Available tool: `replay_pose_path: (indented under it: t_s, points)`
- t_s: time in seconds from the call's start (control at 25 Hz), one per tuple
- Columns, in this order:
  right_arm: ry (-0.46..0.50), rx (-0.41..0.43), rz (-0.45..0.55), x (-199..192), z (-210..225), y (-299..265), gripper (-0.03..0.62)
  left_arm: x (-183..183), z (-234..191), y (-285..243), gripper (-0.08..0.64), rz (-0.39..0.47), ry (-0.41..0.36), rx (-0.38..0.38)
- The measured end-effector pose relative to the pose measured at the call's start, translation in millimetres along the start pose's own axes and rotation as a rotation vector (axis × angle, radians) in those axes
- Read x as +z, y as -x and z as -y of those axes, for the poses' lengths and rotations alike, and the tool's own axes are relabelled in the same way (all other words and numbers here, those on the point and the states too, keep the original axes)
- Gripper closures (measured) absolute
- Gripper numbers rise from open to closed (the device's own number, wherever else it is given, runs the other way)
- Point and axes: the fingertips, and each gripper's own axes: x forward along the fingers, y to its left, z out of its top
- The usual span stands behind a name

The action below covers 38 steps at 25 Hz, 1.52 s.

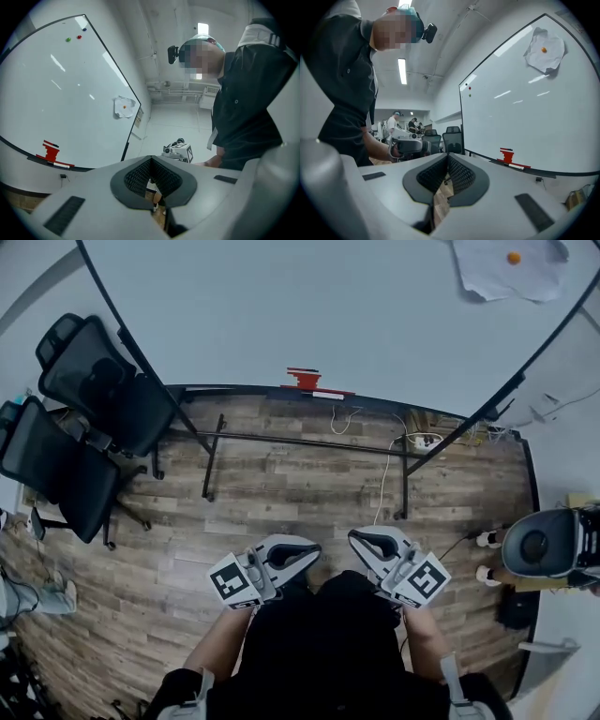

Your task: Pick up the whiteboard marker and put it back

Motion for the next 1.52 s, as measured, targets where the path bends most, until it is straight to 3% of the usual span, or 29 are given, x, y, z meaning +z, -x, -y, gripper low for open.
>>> replay_pose_path:
  t_s: [0.24,0.52,0.72,0.88,1.24,1.52]
  points:
    - [-0.001,0.001,-0.051,-5,25,-28,0.572,1,-39,6,0.548,0.025,0.01,0.012]
    - [-0.007,0.053,-0.073,-5,67,-50,0.571,3,-87,-3,0.548,0.039,0.026,0.086]
    - [-0.032,0.109,-0.038,-7,119,-71,0.572,5,-131,-24,0.548,0.016,0.011,0.137]
    - [-0.052,0.142,-0.008,-3,160,-90,0.572,6,-162,-41,0.548,-0.049,0.017,0.17]
    - [-0.038,0.275,0.06,23,239,-104,0.571,38,-236,-101,0.548,-0.076,-0.029,0.244]
    - [-0.051,0.345,0.099,26,280,-110,0.571,45,-273,-136,0.548,-0.044,-0.046,0.285]
